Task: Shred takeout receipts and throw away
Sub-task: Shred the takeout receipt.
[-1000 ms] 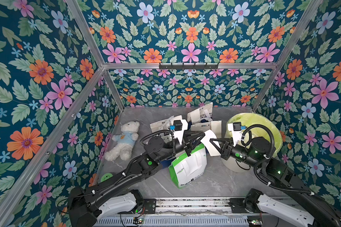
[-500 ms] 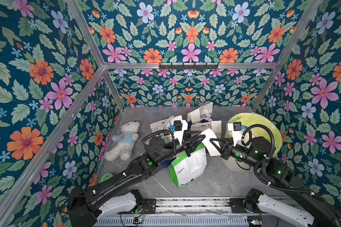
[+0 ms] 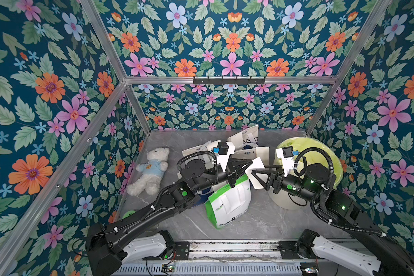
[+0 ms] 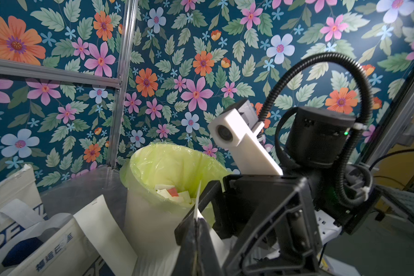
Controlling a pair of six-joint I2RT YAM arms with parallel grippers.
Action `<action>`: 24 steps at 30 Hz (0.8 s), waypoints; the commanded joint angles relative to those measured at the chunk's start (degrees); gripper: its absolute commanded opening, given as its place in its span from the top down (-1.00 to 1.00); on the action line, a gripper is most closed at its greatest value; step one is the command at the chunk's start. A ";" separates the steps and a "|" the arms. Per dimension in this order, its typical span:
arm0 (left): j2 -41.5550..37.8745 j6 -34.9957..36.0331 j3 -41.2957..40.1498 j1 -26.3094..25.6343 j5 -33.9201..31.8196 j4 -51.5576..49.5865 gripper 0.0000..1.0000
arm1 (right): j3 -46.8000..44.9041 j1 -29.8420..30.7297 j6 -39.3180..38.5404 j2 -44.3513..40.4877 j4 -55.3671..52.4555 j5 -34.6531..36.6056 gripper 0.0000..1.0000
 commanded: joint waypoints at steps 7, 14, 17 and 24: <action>-1.97 4.78 1.08 -0.06 5.38 -7.43 1.00 | 9.33 0.03 -12.32 1.14 -13.02 -1.31 -0.33; -1.33 4.53 1.61 -0.06 10.79 -8.86 1.00 | 17.09 -0.01 -21.09 6.95 -21.90 -4.28 -0.27; -1.62 4.51 1.45 -0.06 11.23 -8.94 1.00 | 18.52 -0.02 -22.72 8.24 -23.25 -4.94 -0.07; -2.22 4.99 1.21 -0.06 10.74 -8.85 1.00 | 18.95 -0.02 -23.18 10.27 -23.18 -9.70 0.32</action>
